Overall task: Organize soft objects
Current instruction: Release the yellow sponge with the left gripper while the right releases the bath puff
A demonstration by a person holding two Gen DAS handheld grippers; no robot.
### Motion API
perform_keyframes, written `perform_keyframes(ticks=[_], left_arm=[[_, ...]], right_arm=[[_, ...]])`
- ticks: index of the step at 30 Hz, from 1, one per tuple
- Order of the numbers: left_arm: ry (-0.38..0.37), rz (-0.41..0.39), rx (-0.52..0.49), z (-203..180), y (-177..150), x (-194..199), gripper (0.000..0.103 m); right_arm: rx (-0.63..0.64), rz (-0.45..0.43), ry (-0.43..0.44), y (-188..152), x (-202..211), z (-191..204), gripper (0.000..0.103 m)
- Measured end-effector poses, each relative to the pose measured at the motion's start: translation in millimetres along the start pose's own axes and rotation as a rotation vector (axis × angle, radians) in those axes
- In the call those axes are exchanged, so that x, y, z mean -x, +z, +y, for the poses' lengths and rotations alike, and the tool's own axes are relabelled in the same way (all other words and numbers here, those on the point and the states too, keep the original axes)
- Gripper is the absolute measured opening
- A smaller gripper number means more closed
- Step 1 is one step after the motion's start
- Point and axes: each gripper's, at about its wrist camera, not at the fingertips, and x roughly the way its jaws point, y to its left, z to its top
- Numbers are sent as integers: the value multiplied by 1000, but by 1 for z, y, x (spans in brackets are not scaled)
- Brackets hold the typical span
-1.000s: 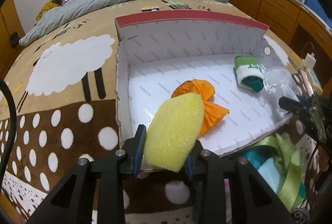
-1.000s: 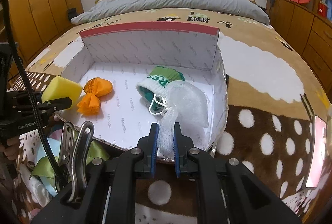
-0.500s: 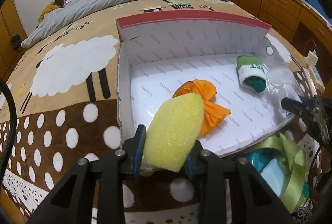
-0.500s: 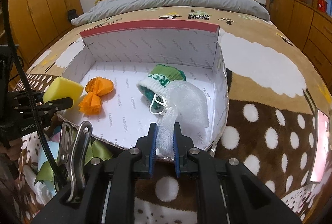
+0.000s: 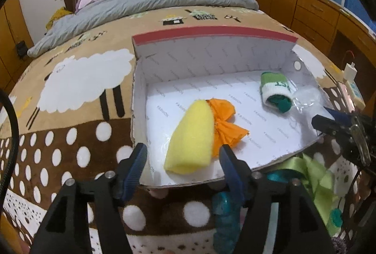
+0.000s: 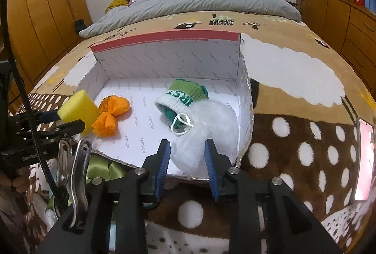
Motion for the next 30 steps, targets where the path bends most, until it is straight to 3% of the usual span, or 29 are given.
perform_keyframes(ticks=[5, 30], left_arm=[[-1, -14, 0, -2, -1, 7, 68], [-63, -85, 35, -3, -29, 77, 69]], right_arm=[[15, -14, -13, 0, 7, 4, 41], [-20, -98, 21, -17, 62, 20, 42]])
